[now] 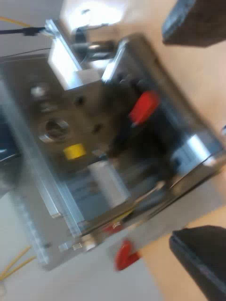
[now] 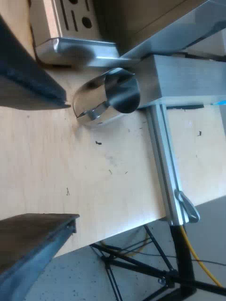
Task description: Put the handle in the coffee machine
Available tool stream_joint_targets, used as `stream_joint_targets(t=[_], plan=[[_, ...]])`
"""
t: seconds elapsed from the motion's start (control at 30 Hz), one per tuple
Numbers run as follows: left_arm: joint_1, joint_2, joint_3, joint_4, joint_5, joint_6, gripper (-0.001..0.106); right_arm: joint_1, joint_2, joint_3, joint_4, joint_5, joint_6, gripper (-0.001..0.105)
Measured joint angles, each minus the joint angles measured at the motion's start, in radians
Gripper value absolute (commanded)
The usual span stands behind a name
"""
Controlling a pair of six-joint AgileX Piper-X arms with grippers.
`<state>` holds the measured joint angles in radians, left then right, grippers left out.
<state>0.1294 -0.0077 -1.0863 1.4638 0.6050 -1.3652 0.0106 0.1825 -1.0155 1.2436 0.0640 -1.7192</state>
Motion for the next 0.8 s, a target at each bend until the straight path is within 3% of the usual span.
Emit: stream_joint_targets(t=[0.13,0.4,0.6,0.8], plan=[[0.0,-0.012,0.019,0.077,-0.003,0.006,0.079,0.0,-0.112,0.043,0.026,0.001,0.0,0.051],[0.008,-0.01,0.048,0.065,-0.017,-0.013,0.079,0.0,-0.19,0.074,0.058,0.03,0.0,0.051],[0.008,-0.01,0.136,-0.12,-0.081,-0.176,0.079,0.0,-0.19,0.091,-0.061,0.031,-0.012,0.051],[-0.016,-0.007,0.219,-0.264,-0.124,-0.215,0.079,0.0,-0.19,0.131,-0.184,0.031,-0.037,0.051]])
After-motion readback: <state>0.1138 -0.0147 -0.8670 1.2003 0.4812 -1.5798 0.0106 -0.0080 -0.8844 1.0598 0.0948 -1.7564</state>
